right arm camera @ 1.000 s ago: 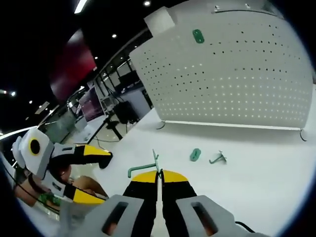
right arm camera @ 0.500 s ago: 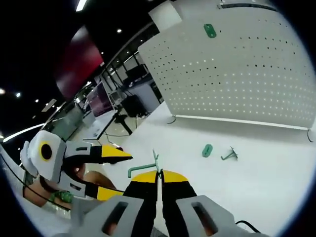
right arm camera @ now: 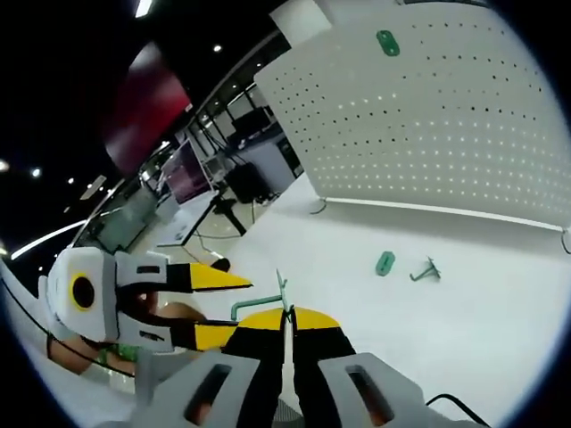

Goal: Insert the hook assembly into the mounting plate slot until the hook locks in place.

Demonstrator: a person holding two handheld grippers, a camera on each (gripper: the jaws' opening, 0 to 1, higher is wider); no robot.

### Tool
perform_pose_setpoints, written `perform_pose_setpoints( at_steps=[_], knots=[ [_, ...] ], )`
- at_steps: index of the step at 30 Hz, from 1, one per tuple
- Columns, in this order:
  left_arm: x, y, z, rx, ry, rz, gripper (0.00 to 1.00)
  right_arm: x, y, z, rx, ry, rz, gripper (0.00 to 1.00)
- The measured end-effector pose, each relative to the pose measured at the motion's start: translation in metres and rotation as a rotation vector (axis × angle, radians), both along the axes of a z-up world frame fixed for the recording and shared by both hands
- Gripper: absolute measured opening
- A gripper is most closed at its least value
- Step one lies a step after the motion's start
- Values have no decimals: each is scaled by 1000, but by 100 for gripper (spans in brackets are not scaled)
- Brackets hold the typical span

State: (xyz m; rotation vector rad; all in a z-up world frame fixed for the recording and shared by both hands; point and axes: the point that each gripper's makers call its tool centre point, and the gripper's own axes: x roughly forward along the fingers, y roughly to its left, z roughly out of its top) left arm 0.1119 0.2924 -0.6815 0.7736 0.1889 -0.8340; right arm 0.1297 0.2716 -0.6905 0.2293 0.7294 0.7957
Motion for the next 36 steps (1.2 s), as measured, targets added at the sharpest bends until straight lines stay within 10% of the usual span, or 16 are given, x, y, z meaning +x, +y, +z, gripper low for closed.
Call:
perform_pose_setpoints(
  at_steps=[28, 36],
  knots=[
    [-6, -3, -12, 304, -175, -130, 4, -12, 10, -6, -26, 91, 74, 0],
    [-4, -2, -10, 263, -152, -106, 4, -12, 10, -6, -23, 84, 66, 0]
  ],
)
